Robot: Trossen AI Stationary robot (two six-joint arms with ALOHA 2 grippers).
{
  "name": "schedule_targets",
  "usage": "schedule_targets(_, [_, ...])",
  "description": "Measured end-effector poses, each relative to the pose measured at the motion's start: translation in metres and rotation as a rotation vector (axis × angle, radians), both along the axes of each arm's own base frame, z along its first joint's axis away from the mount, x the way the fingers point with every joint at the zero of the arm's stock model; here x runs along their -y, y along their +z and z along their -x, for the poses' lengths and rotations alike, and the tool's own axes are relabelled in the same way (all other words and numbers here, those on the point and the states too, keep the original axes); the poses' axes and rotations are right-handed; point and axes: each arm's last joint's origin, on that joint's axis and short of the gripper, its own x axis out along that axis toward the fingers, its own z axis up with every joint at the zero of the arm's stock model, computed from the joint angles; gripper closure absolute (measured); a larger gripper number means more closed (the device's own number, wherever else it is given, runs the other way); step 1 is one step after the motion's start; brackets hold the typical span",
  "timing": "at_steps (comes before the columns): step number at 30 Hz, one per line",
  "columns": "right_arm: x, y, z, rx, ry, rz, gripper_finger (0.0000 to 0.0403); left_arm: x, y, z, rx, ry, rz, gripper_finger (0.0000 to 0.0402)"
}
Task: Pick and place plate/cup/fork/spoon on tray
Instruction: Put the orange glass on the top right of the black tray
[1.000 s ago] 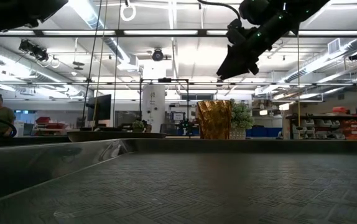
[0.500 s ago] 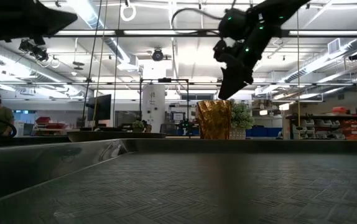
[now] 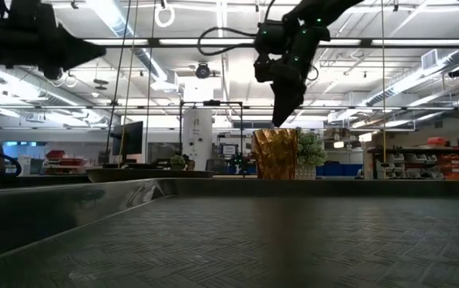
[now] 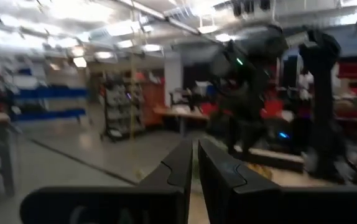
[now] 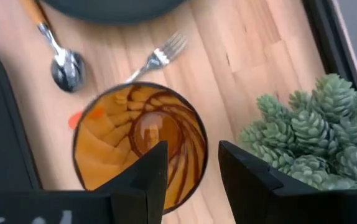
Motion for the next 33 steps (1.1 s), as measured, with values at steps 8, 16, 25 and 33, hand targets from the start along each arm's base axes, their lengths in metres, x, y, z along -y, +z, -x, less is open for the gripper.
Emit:
schedule_targets(8, [0.004,0.002,-0.02,-0.052,0.143,0.033,0.0255,0.004,-0.014,-0.006,-0.099,-0.155,0.031,0.0366])
schedule_targets(16, [0.0,0.0,-0.027,-0.088,0.243,0.078,0.0255,0.005,-0.014,-0.006,-0.097,-0.177,0.027,0.0365])
schedule_targets(25, [0.007,-0.001,-0.048,-0.137,0.251,0.049,0.0266,0.005,-0.012,-0.006,-0.082,-0.177,0.028,0.0365])
schedule_targets(33, [0.004,-0.004,-0.055,-0.215,0.29,0.022,0.0272,0.005,-0.012,-0.006,-0.074,-0.18,0.04,0.0365])
